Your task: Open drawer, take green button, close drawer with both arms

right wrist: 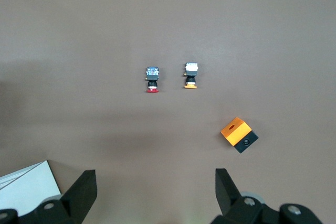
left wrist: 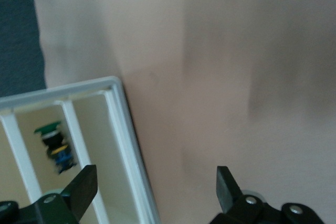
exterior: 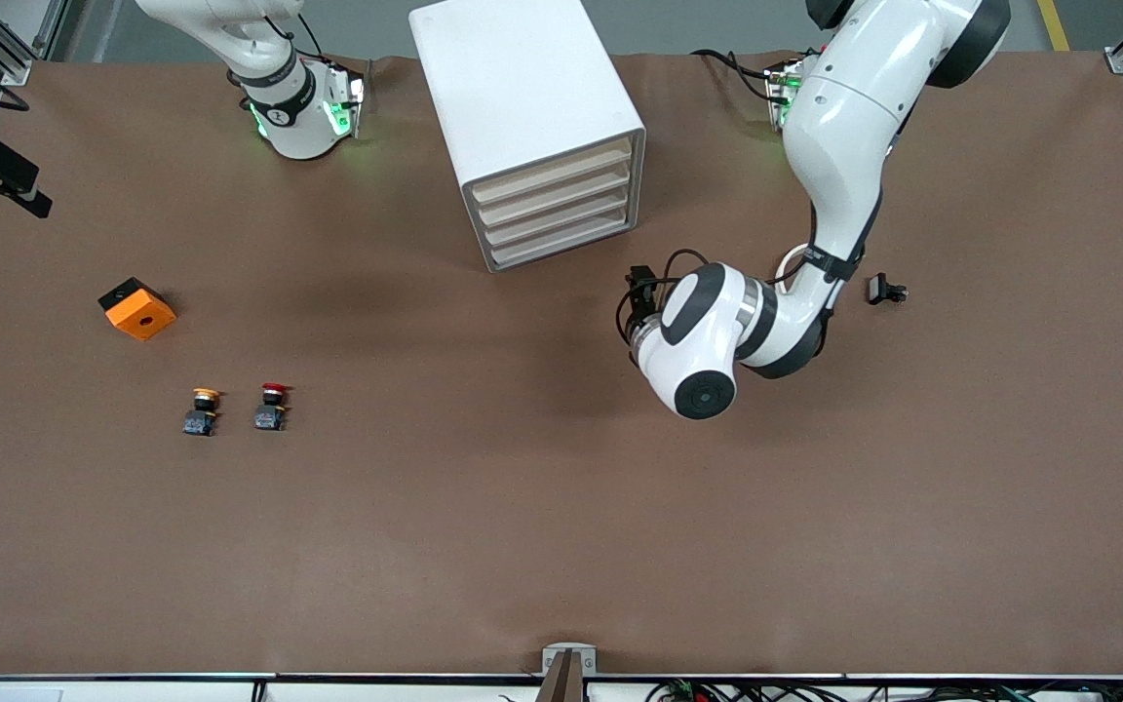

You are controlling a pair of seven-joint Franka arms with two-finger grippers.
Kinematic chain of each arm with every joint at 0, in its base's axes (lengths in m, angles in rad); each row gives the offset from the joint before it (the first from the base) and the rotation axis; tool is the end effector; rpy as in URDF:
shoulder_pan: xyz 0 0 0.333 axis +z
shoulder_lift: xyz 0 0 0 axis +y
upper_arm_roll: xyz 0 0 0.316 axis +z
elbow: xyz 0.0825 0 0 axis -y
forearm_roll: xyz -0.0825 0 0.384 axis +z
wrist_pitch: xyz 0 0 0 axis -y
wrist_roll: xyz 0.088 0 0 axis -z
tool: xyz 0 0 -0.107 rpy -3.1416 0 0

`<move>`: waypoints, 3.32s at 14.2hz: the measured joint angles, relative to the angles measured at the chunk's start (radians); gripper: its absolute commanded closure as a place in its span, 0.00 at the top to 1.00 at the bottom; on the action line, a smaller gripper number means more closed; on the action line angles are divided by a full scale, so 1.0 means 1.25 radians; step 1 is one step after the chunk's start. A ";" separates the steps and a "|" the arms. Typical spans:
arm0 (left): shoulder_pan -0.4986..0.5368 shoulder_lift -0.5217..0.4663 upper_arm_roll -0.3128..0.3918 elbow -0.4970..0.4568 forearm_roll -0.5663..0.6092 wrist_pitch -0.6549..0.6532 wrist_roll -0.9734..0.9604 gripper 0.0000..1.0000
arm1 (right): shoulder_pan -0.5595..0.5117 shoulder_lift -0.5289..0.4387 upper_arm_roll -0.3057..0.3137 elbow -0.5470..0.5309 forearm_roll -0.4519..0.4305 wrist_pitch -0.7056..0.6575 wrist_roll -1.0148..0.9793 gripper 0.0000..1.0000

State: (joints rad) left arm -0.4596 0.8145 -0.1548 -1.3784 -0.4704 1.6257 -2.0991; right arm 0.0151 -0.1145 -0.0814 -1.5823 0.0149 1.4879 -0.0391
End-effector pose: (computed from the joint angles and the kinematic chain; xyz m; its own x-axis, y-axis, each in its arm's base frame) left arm 0.5337 -0.4103 0.2146 -0.1488 0.9798 -0.1334 0.7150 0.0134 -0.6990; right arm 0.5084 -0.0349 0.6725 0.9995 -0.0256 0.0207 -0.0251 -0.9994 -0.0233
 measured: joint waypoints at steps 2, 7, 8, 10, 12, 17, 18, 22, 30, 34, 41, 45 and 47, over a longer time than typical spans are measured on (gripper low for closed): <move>-0.018 0.023 0.000 0.000 -0.067 0.000 -0.037 1.00 | 0.000 0.015 0.000 0.000 -0.001 -0.001 0.000 1.00; -0.044 0.081 0.000 -0.004 -0.176 -0.001 -0.119 1.00 | 0.000 0.074 0.007 0.000 -0.019 0.004 -0.008 1.00; -0.054 0.091 0.000 -0.004 -0.188 -0.001 -0.133 0.95 | 0.001 0.092 0.008 -0.001 -0.020 0.004 -0.008 1.00; -0.067 0.105 0.000 -0.004 -0.239 -0.002 -0.148 0.84 | 0.002 0.131 0.009 0.001 -0.024 0.008 -0.009 1.00; -0.072 0.113 0.000 -0.006 -0.280 -0.004 -0.149 0.73 | 0.002 0.153 0.010 0.004 -0.030 0.011 -0.009 1.00; -0.091 0.127 0.000 -0.009 -0.351 -0.028 -0.158 0.53 | 0.002 0.163 0.010 0.007 -0.065 0.010 -0.021 1.00; -0.094 0.129 0.000 -0.009 -0.358 -0.036 -0.158 0.53 | 0.002 0.163 0.010 0.007 -0.066 0.010 -0.021 1.00; -0.117 0.134 -0.001 -0.011 -0.370 -0.058 -0.159 0.51 | 0.000 0.165 0.007 0.007 -0.074 0.010 -0.022 1.00; -0.131 0.143 0.000 -0.012 -0.378 -0.067 -0.159 0.00 | 0.003 0.181 0.009 0.014 -0.102 0.035 -0.016 1.00; -0.115 0.143 0.005 -0.010 -0.381 -0.073 -0.157 0.00 | 0.044 0.181 0.015 0.034 -0.102 0.024 0.162 1.00; -0.030 0.143 0.006 0.008 -0.383 -0.069 -0.119 0.00 | 0.155 0.182 0.019 0.037 -0.101 0.008 0.457 1.00; -0.009 0.144 0.009 0.018 -0.383 -0.060 -0.108 0.06 | 0.234 0.201 0.022 0.037 -0.080 0.019 0.616 1.00; 0.016 0.144 0.011 0.025 -0.398 -0.054 -0.095 0.07 | 0.271 0.215 0.023 0.037 -0.059 0.038 0.708 1.00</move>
State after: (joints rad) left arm -0.4395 0.9940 -0.1406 -1.3475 -0.9684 1.5585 -2.2182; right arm 0.3533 0.1548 -0.0524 -1.5361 -0.0591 1.5350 0.8461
